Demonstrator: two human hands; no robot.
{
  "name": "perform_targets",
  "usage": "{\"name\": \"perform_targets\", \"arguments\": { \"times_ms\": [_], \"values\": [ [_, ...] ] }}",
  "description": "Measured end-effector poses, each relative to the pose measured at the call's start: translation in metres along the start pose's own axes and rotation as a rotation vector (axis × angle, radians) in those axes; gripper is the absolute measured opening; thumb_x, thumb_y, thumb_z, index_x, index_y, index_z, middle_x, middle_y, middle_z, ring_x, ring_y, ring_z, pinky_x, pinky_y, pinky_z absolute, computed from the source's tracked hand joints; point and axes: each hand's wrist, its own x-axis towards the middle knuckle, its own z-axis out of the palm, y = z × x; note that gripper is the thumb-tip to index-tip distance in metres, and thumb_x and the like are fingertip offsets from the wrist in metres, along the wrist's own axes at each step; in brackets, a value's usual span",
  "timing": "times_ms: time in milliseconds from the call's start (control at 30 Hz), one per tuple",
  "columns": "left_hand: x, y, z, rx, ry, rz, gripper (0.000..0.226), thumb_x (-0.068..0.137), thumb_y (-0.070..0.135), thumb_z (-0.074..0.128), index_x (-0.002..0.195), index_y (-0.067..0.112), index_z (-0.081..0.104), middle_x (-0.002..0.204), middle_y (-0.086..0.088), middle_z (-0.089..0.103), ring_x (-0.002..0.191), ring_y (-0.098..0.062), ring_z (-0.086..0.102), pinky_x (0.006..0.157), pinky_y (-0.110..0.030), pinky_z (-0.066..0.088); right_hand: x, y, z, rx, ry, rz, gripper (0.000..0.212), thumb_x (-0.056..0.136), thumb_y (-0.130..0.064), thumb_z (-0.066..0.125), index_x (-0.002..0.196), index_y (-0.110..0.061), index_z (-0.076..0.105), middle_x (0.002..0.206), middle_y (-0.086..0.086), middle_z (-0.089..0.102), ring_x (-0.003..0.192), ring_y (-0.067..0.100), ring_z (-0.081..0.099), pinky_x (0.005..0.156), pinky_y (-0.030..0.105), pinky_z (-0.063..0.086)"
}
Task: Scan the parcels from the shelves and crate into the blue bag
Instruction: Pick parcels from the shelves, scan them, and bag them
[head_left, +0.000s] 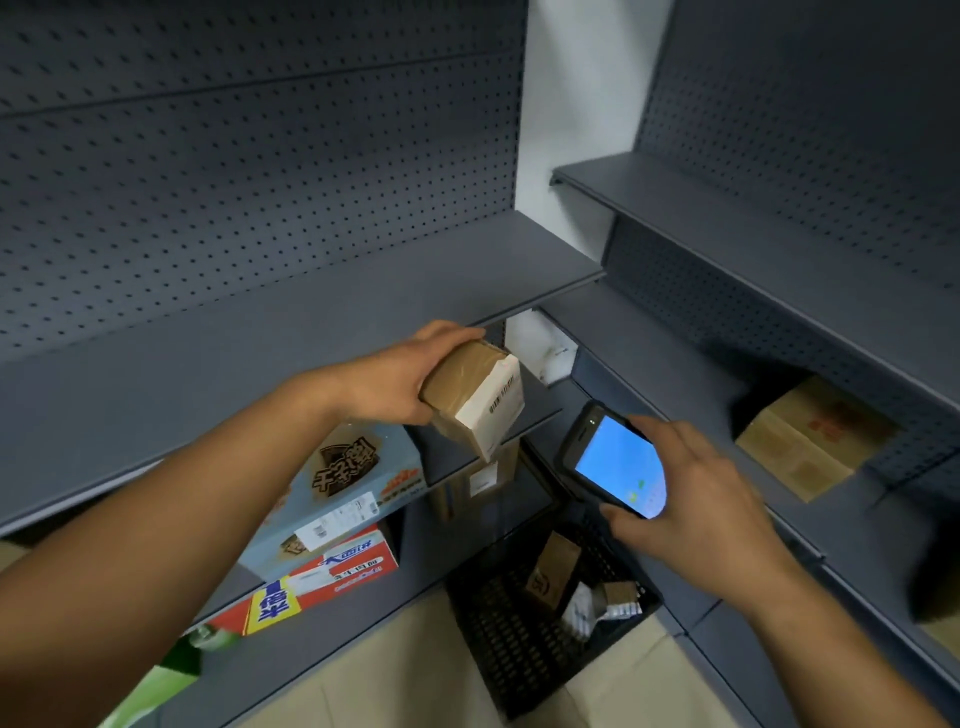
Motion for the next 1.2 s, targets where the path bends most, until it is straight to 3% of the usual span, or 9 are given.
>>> {"name": "perform_targets", "arguments": {
  "times_ms": [100, 267, 367, 567, 633, 733, 833, 933, 1200],
  "values": [
    [-0.041, -0.022, -0.003, 0.007, 0.009, -0.041, 0.107, 0.078, 0.019, 0.083, 0.159, 0.033, 0.014, 0.150, 0.009, 0.026, 0.130, -0.012, 0.042, 0.102, -0.019, 0.038, -0.014, -0.033, 0.005, -0.044, -0.037, -0.027, 0.089, 0.064, -0.056, 0.077, 0.140, -0.036, 0.037, 0.121, -0.013, 0.049, 0.107, 0.014, 0.052, 0.080, 0.034, 0.048],
    [-0.103, -0.048, -0.008, -0.039, 0.034, -0.070, 0.105, 0.080, 0.021, 0.082, 0.158, 0.036, 0.014, 0.148, 0.014, 0.025, 0.127, -0.009, 0.040, 0.092, -0.010, 0.036, -0.029, -0.075, 0.019, -0.110, -0.090, -0.064, 0.089, 0.061, -0.059, 0.073, 0.140, -0.035, 0.037, 0.121, -0.013, 0.050, 0.106, 0.013, 0.053, 0.078, 0.032, 0.049],
    [-0.140, -0.058, -0.014, -0.116, 0.071, -0.084, 0.103, 0.081, 0.024, 0.082, 0.158, 0.039, 0.015, 0.145, 0.016, 0.026, 0.129, -0.008, 0.040, 0.099, -0.018, 0.039, -0.036, -0.103, 0.026, -0.025, -0.055, -0.093, 0.086, 0.064, -0.054, 0.079, 0.138, -0.038, 0.040, 0.121, -0.017, 0.049, 0.107, 0.010, 0.053, 0.075, 0.026, 0.043],
    [-0.213, -0.072, -0.012, -0.294, 0.207, -0.164, 0.104, 0.078, 0.008, 0.079, 0.156, 0.041, 0.018, 0.146, 0.016, 0.030, 0.132, -0.002, 0.039, 0.099, -0.013, 0.043, -0.033, -0.163, 0.041, 0.263, -0.022, -0.181, 0.086, 0.066, -0.056, 0.081, 0.140, -0.037, 0.040, 0.127, -0.020, 0.048, 0.115, 0.002, 0.048, 0.085, 0.019, 0.043],
    [-0.241, -0.072, -0.010, -0.360, 0.288, -0.206, 0.104, 0.072, 0.013, 0.076, 0.154, 0.044, 0.021, 0.146, 0.015, 0.032, 0.135, -0.005, 0.039, 0.105, -0.022, 0.045, -0.028, -0.182, 0.052, 0.322, -0.049, -0.206, 0.086, 0.066, -0.054, 0.082, 0.139, -0.039, 0.039, 0.129, -0.018, 0.049, 0.116, 0.003, 0.049, 0.088, 0.023, 0.047],
    [-0.287, -0.066, -0.004, -0.495, 0.446, -0.292, 0.104, 0.067, 0.021, 0.080, 0.152, 0.045, 0.026, 0.147, 0.013, 0.036, 0.133, -0.009, 0.044, 0.096, -0.028, 0.054, -0.016, -0.213, 0.071, 0.365, -0.099, -0.284, 0.085, 0.066, -0.055, 0.082, 0.138, -0.041, 0.039, 0.130, -0.017, 0.049, 0.117, 0.003, 0.050, 0.093, 0.031, 0.052],
    [-0.329, -0.053, 0.014, -0.556, 0.640, -0.380, 0.105, 0.065, 0.031, 0.087, 0.151, 0.048, 0.029, 0.146, 0.004, 0.044, 0.128, -0.014, 0.055, 0.095, -0.029, 0.053, -0.001, -0.245, 0.084, 0.442, -0.138, -0.396, 0.079, 0.067, -0.047, 0.086, 0.131, -0.047, 0.039, 0.121, -0.025, 0.048, 0.111, -0.006, 0.049, 0.088, 0.019, 0.048],
    [-0.366, -0.035, 0.038, -0.499, 0.812, -0.488, 0.106, 0.069, 0.015, 0.090, 0.152, 0.043, 0.031, 0.145, 0.003, 0.047, 0.124, -0.015, 0.058, 0.095, -0.034, 0.055, 0.012, -0.276, 0.095, 0.472, -0.197, -0.504, 0.078, 0.068, -0.045, 0.086, 0.130, -0.046, 0.038, 0.118, -0.025, 0.045, 0.109, -0.009, 0.046, 0.084, 0.011, 0.043],
    [-0.432, 0.013, 0.078, -0.471, 1.112, -0.711, 0.108, 0.067, 0.000, 0.091, 0.143, 0.053, 0.034, 0.136, 0.024, 0.053, 0.117, -0.001, 0.061, 0.086, -0.013, 0.054, 0.018, -0.333, 0.113, 0.470, -0.279, -0.727, 0.085, 0.066, -0.060, 0.079, 0.136, -0.047, 0.034, 0.123, -0.025, 0.043, 0.113, 0.001, 0.045, 0.091, 0.033, 0.053]
  ]
}}
